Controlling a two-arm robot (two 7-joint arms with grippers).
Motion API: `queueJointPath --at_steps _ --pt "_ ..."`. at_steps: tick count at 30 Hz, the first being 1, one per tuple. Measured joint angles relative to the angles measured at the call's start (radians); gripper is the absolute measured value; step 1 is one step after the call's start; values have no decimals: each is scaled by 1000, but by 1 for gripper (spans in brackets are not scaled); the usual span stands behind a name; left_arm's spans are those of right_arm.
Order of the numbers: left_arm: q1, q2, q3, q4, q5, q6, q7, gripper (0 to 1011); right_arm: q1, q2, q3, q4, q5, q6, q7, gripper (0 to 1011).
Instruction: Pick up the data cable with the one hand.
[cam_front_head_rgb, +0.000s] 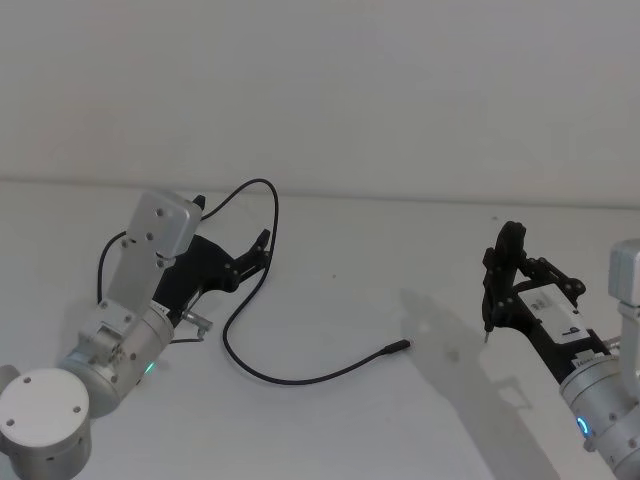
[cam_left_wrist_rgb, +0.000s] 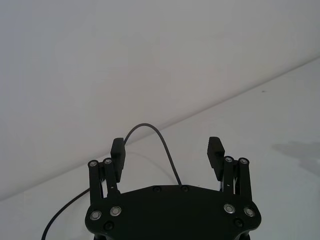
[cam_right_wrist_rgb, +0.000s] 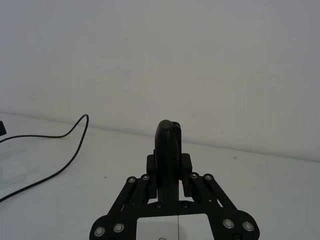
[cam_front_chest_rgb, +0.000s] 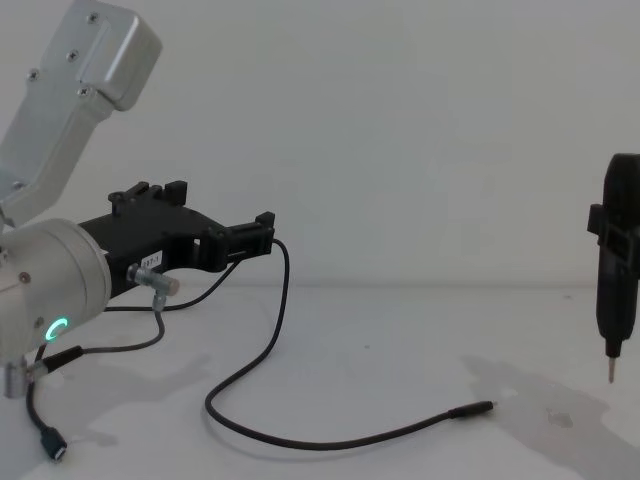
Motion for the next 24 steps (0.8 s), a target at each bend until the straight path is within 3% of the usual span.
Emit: queueJointPath --at_steps 24 --pt "0 0 0 -1 1 0 0 1001 0 0 0 0 0 0 0 268"
